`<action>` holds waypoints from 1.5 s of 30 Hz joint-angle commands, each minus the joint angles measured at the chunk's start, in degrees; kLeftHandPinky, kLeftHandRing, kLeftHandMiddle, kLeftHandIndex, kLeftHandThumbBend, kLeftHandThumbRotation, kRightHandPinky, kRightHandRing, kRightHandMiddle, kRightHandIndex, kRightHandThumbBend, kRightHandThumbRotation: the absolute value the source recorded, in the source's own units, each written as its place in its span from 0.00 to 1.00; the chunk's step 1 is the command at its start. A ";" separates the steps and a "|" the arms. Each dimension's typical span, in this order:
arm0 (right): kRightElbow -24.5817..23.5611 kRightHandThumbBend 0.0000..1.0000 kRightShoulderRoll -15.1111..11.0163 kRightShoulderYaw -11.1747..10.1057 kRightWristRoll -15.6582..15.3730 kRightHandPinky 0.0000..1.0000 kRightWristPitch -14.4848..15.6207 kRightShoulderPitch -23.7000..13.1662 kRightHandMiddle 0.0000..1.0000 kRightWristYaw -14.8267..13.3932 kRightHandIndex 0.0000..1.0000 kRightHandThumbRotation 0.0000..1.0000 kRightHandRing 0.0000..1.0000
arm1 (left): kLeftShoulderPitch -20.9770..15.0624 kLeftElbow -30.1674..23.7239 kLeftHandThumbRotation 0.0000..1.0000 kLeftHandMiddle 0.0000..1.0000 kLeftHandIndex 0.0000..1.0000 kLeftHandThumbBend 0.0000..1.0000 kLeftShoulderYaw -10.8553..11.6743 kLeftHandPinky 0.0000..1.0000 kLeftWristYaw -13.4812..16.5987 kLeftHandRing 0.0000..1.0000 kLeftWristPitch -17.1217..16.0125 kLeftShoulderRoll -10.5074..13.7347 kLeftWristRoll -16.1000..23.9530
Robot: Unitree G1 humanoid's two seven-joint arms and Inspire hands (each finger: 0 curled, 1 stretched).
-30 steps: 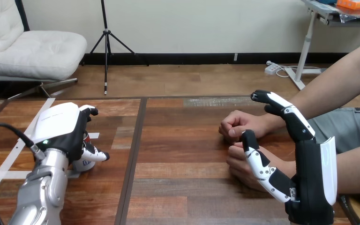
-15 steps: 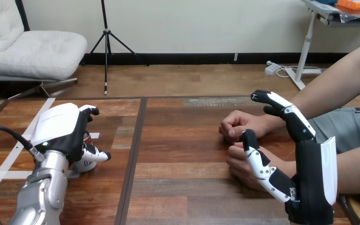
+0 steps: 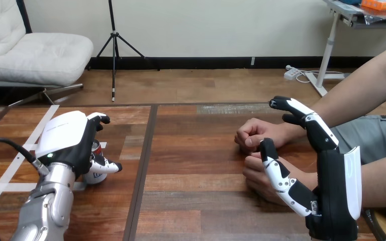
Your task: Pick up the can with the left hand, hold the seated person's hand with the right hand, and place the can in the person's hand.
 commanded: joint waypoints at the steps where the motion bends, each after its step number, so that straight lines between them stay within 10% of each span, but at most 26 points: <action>1: 0.10 0.32 0.30 -0.64 -0.23 0.73 -0.37 -3.60 0.79 -0.75 0.72 0.26 0.80 | -1.54 0.06 0.10 0.77 0.79 0.78 0.75 0.62 1.53 0.70 -1.42 1.03 -0.37; 45: 0.56 0.32 0.18 -0.51 -0.32 0.70 -0.13 -4.38 0.78 -1.19 0.72 0.27 0.78 | -0.94 1.76 0.10 0.78 0.79 0.75 1.93 0.60 9.81 0.71 -10.01 1.03 -3.38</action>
